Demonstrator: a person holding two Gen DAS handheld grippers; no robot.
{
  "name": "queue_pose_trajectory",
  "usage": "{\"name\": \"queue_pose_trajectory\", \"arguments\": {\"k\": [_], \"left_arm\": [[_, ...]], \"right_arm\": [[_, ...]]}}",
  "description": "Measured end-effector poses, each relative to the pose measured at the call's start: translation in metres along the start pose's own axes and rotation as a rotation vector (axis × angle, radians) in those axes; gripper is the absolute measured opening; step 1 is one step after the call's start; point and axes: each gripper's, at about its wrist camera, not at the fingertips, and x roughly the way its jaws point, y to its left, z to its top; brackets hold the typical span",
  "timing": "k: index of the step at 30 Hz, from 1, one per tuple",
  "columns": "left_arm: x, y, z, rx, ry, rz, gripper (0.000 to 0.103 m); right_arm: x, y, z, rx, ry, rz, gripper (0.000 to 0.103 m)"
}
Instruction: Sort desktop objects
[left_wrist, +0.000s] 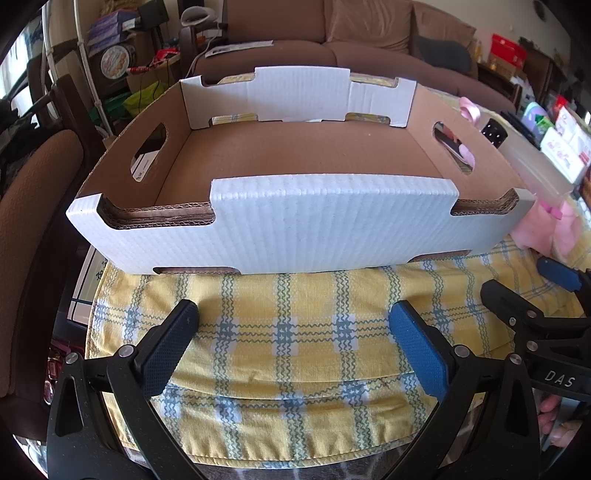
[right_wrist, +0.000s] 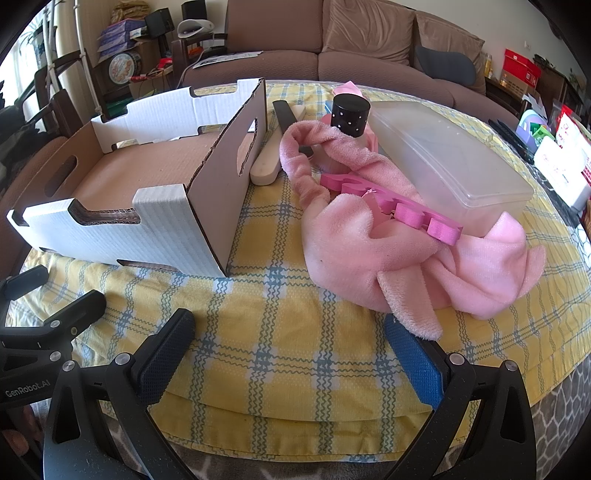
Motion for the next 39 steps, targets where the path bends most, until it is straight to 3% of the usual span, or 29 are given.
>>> {"name": "queue_pose_trajectory", "arguments": {"k": [31, 39], "left_arm": [[0.000, 0.000, -0.001, -0.004, 0.001, 0.002, 0.103], [-0.021, -0.003, 0.009, -0.021, -0.012, -0.019, 0.103]], "right_arm": [[-0.001, 0.000, 0.001, 0.017, 0.000, -0.010, 0.103], [-0.015, -0.005, 0.005, 0.043, -0.011, 0.004, 0.103]]}}
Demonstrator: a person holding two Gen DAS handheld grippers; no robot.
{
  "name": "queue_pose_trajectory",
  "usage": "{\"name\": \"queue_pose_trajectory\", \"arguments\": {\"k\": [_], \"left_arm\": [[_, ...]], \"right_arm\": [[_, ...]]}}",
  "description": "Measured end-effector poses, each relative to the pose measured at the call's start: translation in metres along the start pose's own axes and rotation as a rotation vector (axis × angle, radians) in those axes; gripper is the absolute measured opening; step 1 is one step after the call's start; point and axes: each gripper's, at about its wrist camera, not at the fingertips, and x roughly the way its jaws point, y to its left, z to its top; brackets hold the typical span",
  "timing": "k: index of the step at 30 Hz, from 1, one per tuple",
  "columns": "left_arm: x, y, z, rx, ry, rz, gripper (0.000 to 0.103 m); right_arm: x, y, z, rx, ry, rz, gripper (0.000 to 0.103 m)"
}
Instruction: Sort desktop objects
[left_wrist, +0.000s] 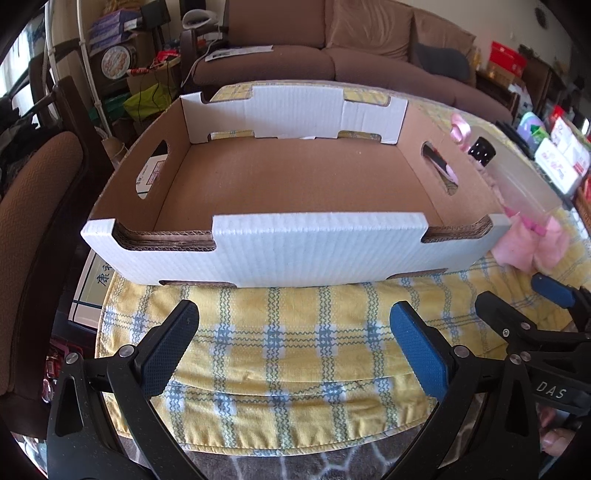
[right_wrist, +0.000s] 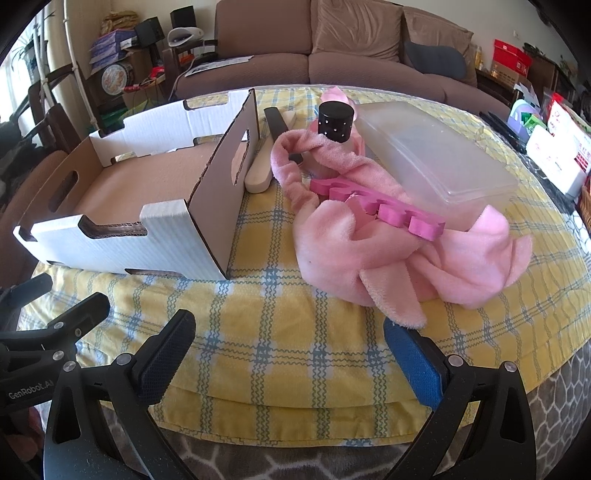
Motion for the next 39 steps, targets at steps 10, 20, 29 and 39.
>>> {"name": "queue_pose_trajectory", "arguments": {"k": [10, 20, 29, 39], "left_arm": [[-0.057, -0.013, 0.030, 0.064, -0.067, -0.048, 0.103], [-0.096, -0.066, 0.073, 0.138, -0.134, -0.118, 0.103], [-0.094, -0.115, 0.087, 0.185, -0.139, -0.162, 0.103], [-0.055, -0.148, 0.110, 0.263, -0.116, -0.178, 0.103]], "right_arm": [[-0.065, -0.017, 0.025, -0.027, -0.088, 0.009, 0.103], [-0.110, -0.068, 0.049, -0.030, -0.145, -0.048, 0.103], [-0.118, -0.103, 0.056, 0.016, -0.170, -0.060, 0.103], [-0.090, -0.130, 0.062, 0.002, -0.161, -0.052, 0.103]]}}
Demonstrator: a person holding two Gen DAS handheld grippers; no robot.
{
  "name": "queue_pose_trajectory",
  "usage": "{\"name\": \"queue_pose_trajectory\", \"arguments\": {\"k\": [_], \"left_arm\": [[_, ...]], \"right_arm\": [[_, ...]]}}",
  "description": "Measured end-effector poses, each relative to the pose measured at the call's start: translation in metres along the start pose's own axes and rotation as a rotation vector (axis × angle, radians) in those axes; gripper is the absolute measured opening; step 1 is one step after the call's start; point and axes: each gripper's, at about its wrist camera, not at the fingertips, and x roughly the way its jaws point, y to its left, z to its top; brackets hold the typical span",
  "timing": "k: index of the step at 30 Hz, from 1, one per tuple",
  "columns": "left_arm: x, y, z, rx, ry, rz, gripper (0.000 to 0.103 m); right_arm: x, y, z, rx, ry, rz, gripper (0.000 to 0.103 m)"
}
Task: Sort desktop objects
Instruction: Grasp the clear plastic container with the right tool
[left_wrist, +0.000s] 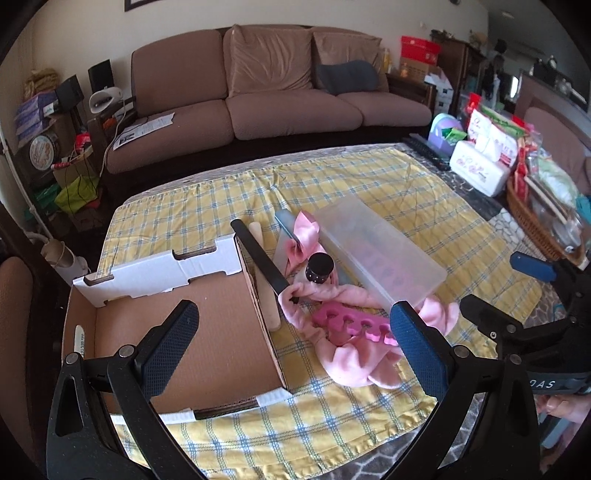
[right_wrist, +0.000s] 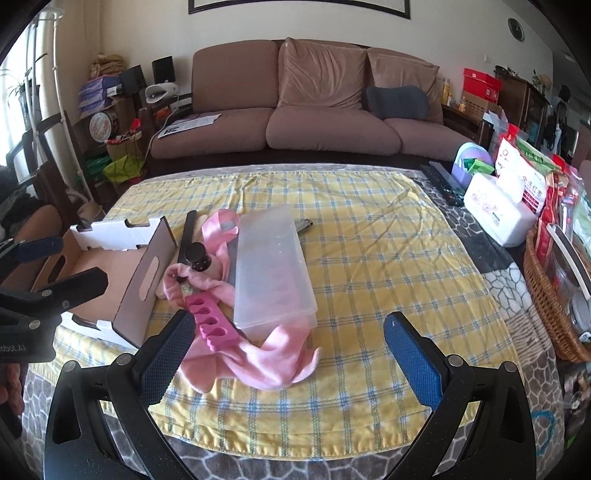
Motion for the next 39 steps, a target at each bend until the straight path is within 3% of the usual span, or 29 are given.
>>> {"name": "queue_pose_trajectory", "arguments": {"k": [5, 16, 26, 28, 29, 30, 39], "left_arm": [[0.021, -0.001, 0.016, -0.010, -0.015, -0.037, 0.103], [0.069, -0.008, 0.033, -0.014, 0.035, -0.064, 0.103], [0.084, -0.018, 0.038, -0.018, 0.055, -0.081, 0.103], [0.084, -0.019, 0.038, -0.015, 0.059, -0.080, 0.103], [0.085, -0.019, 0.039, -0.016, 0.062, -0.075, 0.103], [0.085, -0.018, 0.039, -0.021, 0.065, -0.076, 0.103], [0.081, -0.013, 0.039, -0.076, 0.098, -0.144, 0.103]], "right_arm": [[0.026, -0.011, 0.000, -0.008, 0.016, 0.008, 0.103], [0.075, -0.005, 0.002, -0.040, 0.058, 0.071, 0.103], [0.100, 0.011, -0.004, -0.144, 0.070, 0.037, 0.102], [0.099, 0.010, -0.005, -0.138, 0.056, 0.047, 0.100], [0.099, 0.009, -0.004, -0.136, 0.052, 0.051, 0.093], [0.099, 0.008, -0.003, -0.131, 0.058, 0.068, 0.079], [0.090, -0.009, 0.003, -0.030, 0.056, 0.140, 0.078]]}}
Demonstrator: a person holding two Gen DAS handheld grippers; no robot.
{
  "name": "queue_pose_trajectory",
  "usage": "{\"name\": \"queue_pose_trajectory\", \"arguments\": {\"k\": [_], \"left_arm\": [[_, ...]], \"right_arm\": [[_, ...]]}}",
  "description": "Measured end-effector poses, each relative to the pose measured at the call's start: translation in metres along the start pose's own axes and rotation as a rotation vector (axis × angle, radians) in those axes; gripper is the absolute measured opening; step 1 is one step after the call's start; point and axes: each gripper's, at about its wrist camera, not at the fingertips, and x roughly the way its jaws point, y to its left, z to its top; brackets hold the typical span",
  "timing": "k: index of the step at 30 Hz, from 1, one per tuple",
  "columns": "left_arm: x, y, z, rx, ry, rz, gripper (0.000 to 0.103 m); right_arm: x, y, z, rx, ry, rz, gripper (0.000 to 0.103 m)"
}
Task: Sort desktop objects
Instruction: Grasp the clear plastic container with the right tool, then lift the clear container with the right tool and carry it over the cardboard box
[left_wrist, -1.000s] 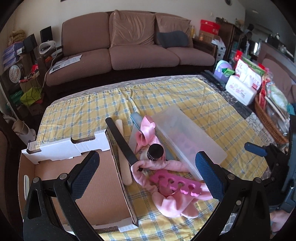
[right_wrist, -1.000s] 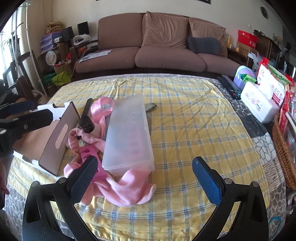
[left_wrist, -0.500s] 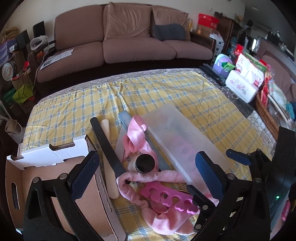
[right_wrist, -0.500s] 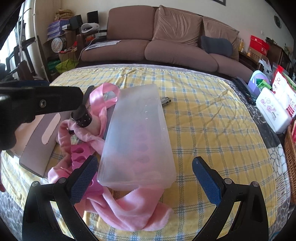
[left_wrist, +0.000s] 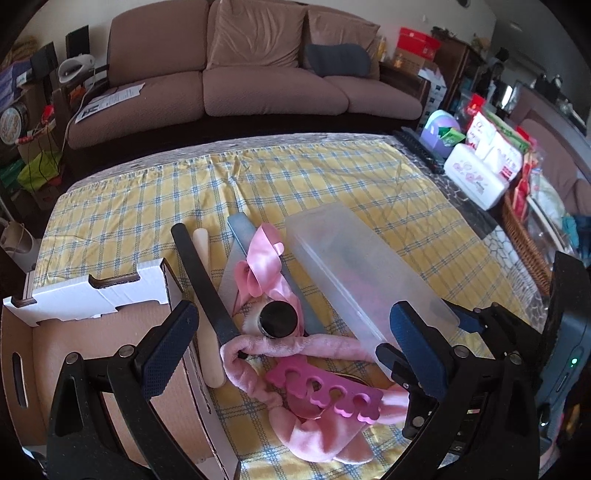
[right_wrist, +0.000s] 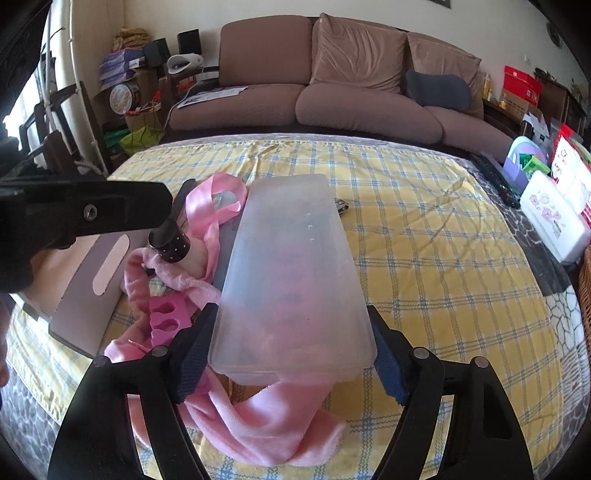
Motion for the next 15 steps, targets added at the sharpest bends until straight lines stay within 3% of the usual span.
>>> {"name": "queue_pose_trajectory", "arguments": {"k": [10, 15], "left_arm": [[0.023, -0.027, -0.001, -0.165, 0.111, -0.271, 0.103], [0.047, -0.040, -0.011, -0.263, 0.196, -0.383, 0.103]], "right_arm": [[-0.037, -0.033, -0.020, 0.129, -0.026, 0.067, 0.078], [-0.046, -0.054, -0.035, 0.275, -0.030, 0.184, 0.078]]}}
